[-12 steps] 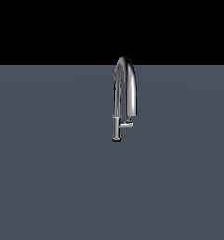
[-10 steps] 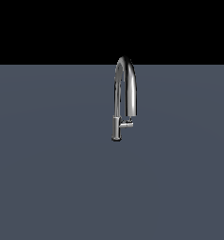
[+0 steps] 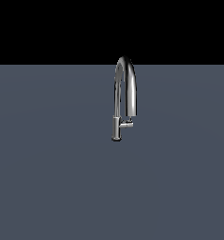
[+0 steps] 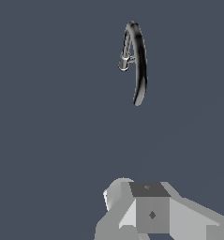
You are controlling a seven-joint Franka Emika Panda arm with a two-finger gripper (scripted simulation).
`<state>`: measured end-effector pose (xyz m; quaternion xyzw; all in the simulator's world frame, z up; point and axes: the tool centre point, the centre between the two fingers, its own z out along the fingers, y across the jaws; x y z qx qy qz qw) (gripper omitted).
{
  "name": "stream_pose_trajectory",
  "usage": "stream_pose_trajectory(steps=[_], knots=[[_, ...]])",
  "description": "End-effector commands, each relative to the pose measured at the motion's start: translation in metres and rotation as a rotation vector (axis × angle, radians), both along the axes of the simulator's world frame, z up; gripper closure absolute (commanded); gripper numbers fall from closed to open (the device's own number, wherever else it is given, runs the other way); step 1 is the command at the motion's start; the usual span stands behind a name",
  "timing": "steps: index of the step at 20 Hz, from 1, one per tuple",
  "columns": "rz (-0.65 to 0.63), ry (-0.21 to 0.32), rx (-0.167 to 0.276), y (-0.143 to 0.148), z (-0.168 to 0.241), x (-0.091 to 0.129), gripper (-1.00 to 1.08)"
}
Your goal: Turn on the faucet by rotating a designated handle.
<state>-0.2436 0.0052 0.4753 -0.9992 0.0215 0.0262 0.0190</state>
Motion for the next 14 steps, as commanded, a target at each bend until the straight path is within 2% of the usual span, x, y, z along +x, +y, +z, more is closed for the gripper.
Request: stream_pose_trajectory(steps=[1, 7, 14], knots=[[-0.015, 0.017, 0.014, 0.000, -0.001, 0.007, 1.08], [-0.068, 0.076, 0.066, -0.002, -0.006, 0.032, 1.08], [-0.153, 0.170, 0.147, -0.006, -0.017, 0.070, 1.08]])
